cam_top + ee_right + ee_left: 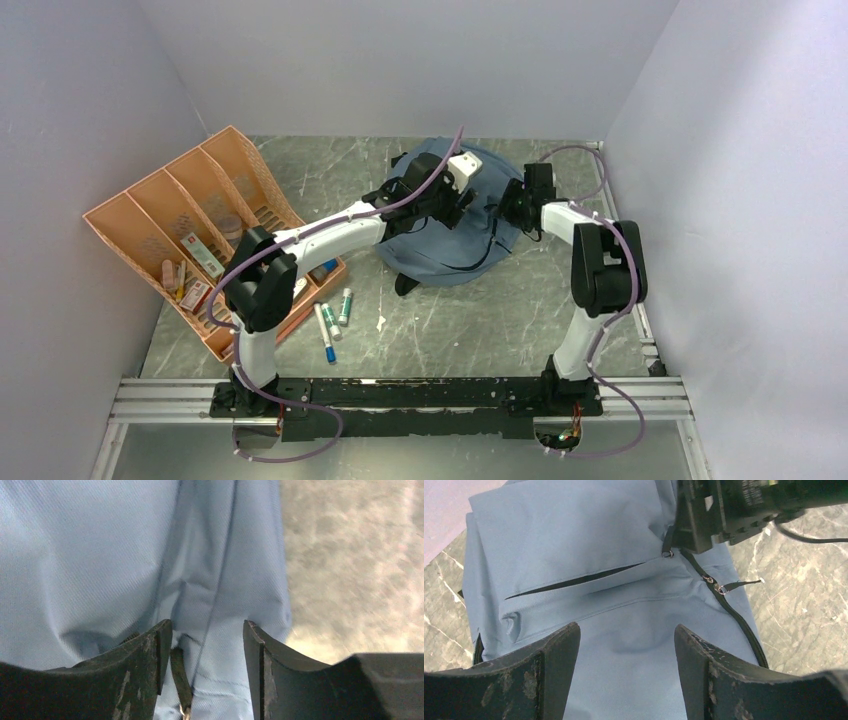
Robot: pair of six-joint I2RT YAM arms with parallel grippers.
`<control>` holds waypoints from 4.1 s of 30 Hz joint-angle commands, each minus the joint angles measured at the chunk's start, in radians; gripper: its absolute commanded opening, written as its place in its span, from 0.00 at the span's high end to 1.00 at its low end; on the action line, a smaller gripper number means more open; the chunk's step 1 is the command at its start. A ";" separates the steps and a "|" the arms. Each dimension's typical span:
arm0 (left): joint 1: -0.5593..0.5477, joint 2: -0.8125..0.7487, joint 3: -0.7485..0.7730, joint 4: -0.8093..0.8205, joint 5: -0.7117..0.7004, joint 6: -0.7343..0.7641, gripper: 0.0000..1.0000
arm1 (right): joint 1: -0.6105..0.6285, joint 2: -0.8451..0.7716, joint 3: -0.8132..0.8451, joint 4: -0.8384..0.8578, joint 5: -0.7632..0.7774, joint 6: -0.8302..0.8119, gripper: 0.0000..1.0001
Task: Pack the student bag
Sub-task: Unzip the student bag at the center of the board.
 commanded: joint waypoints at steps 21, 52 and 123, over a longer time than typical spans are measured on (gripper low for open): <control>-0.007 -0.082 -0.070 0.016 -0.021 0.001 0.27 | -0.141 -0.139 -0.295 0.281 -0.303 0.206 0.03; -0.013 -0.288 -0.405 0.367 0.461 0.543 0.24 | -0.119 -0.574 -0.621 0.219 -0.445 0.118 1.00; -0.163 0.131 0.015 0.239 -0.015 0.563 0.95 | -0.118 -0.717 -0.694 0.156 -0.356 0.118 1.00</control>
